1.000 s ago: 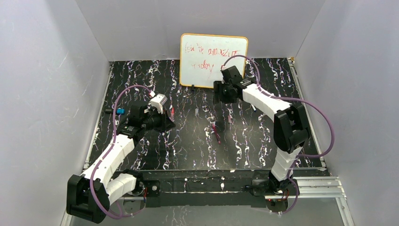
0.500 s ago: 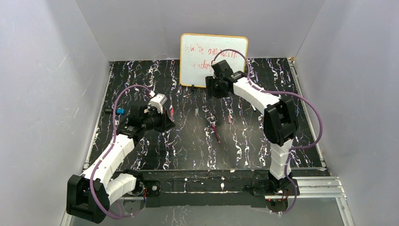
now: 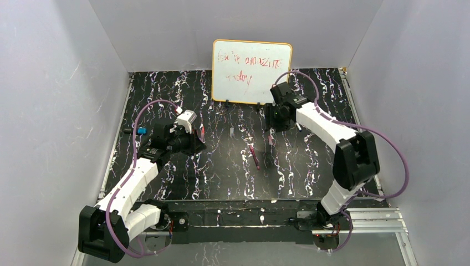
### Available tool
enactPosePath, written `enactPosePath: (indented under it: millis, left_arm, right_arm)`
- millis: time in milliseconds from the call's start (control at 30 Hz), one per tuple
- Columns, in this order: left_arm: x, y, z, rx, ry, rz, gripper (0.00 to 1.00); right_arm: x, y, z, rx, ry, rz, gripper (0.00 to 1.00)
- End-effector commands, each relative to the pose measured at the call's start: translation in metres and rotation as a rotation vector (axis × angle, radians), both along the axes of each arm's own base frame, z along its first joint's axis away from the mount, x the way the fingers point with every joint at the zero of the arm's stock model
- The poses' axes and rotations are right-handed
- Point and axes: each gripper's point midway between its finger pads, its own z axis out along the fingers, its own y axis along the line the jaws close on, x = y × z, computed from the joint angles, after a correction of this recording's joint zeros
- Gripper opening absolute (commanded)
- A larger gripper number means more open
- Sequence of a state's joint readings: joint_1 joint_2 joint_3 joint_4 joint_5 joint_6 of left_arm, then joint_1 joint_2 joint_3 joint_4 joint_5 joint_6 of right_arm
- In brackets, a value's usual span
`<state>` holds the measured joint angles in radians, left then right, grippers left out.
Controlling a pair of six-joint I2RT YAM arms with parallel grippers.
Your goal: Insert the pens into the pen caps
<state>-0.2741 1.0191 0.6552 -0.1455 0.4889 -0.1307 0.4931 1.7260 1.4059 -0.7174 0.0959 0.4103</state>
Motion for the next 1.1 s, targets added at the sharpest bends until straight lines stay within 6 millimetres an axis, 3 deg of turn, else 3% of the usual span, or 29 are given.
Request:
enactPosePath:
  millis: [0,167,567,1067]
  left_arm:
    - [0.001,-0.003,0.016,-0.014,-0.034,-0.018,0.00]
    - [0.001,-0.003,0.016,-0.017,-0.034,-0.020,0.00]
    - [0.001,-0.002,0.015,-0.012,-0.031,-0.013,0.00]
    - [0.002,-0.002,0.011,-0.005,-0.019,-0.012,0.00]
  right_arm:
    - [-0.024,0.040,0.025,0.270,-0.029,0.104,0.59]
    - [-0.027,0.046,0.000,0.266,0.050,0.113,0.58]
    - [-0.012,0.057,-0.048,0.260,0.137,0.057,0.57]
    - [-0.011,0.033,-0.080,0.197,0.176,-0.004,0.57]
